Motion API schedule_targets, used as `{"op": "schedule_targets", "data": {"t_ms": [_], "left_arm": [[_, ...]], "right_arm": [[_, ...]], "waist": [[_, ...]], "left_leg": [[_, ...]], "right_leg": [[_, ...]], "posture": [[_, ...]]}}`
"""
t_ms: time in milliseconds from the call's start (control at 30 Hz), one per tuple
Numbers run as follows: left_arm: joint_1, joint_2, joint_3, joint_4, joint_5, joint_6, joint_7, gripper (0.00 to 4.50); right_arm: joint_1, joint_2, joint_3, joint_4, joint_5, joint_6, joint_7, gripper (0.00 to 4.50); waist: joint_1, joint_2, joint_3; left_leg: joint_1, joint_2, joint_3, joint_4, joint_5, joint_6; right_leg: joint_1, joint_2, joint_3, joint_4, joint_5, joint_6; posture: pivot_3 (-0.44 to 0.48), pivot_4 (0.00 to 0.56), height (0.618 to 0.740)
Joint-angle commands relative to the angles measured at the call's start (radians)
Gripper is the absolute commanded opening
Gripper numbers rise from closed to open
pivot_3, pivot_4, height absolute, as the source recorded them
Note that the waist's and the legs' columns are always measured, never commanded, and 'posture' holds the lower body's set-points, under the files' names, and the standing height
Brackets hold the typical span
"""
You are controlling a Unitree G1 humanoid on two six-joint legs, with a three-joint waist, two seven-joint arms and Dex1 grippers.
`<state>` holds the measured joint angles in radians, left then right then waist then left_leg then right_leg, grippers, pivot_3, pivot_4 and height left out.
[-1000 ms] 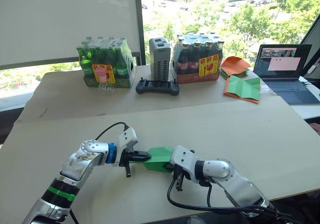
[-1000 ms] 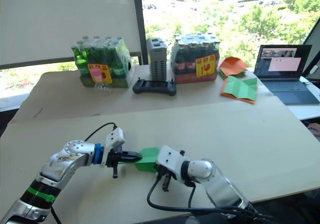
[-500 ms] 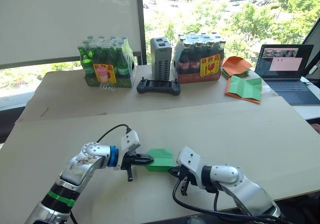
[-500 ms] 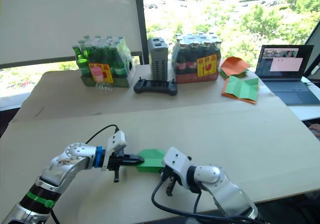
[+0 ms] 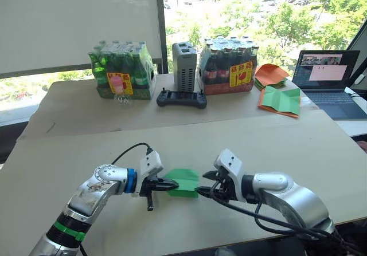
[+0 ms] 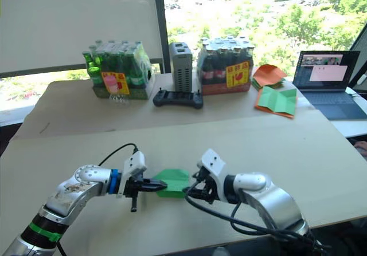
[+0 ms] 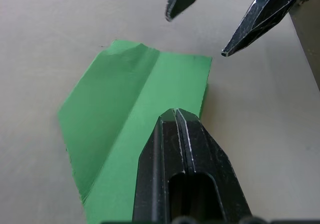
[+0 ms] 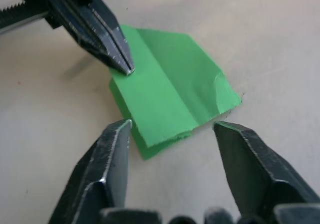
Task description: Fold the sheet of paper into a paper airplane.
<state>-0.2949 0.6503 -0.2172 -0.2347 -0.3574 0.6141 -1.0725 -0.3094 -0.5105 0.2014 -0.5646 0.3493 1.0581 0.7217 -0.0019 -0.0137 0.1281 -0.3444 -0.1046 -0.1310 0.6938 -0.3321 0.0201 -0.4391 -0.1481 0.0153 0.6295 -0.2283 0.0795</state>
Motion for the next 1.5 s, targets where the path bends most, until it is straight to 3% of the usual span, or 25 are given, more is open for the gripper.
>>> {"op": "schedule_targets", "data": {"t_ms": [33,867,1367,1400,1500], "left_arm": [[0.016,0.011,0.001,-0.046,-0.010,-0.003,0.001,0.00],[0.067,0.028,-0.052,-0.087,0.040,-0.035,0.038,0.00],[0.055,0.025,-0.046,-0.077,0.034,-0.029,0.045,0.00],[0.055,0.025,-0.046,-0.077,0.034,-0.029,0.045,0.00],[0.054,0.024,-0.044,-0.077,0.032,-0.027,0.045,0.00]], "right_arm": [[-0.032,0.020,-0.001,0.034,0.024,0.005,-0.023,2.97],[-0.097,0.089,-0.025,0.251,0.089,-0.001,-0.062,2.97],[-0.089,0.119,0.004,0.251,0.095,-0.053,-0.056,2.97],[-0.085,0.116,0.009,0.251,0.092,-0.057,-0.056,2.44],[-0.080,0.115,0.014,0.252,0.092,-0.065,-0.060,1.52]], "waist": [[0.001,0.000,0.000],[-0.009,0.000,0.000],[-0.011,0.000,0.000],[-0.010,0.000,0.000],[-0.010,0.000,0.000]], "left_leg": [[-0.001,0.000,0.000,0.000,0.000,0.000],[-0.002,0.000,-0.001,0.001,0.000,0.000],[-0.002,0.000,-0.001,0.001,0.000,0.000],[-0.002,0.000,-0.001,0.001,0.000,0.000],[-0.002,-0.001,-0.001,0.001,0.000,0.000]], "right_leg": [[0.000,0.000,0.000,0.000,0.000,0.000],[-0.001,-0.001,-0.001,0.000,0.000,0.000],[-0.001,-0.001,-0.001,0.000,0.000,0.000],[-0.001,-0.001,-0.001,0.000,0.000,0.000],[-0.001,-0.001,-0.001,0.000,0.000,0.000]], "posture": [[0.000,0.150,0.735],[0.000,0.150,0.735],[0.000,0.150,0.735],[0.000,0.150,0.735],[0.000,0.150,0.735]]}}
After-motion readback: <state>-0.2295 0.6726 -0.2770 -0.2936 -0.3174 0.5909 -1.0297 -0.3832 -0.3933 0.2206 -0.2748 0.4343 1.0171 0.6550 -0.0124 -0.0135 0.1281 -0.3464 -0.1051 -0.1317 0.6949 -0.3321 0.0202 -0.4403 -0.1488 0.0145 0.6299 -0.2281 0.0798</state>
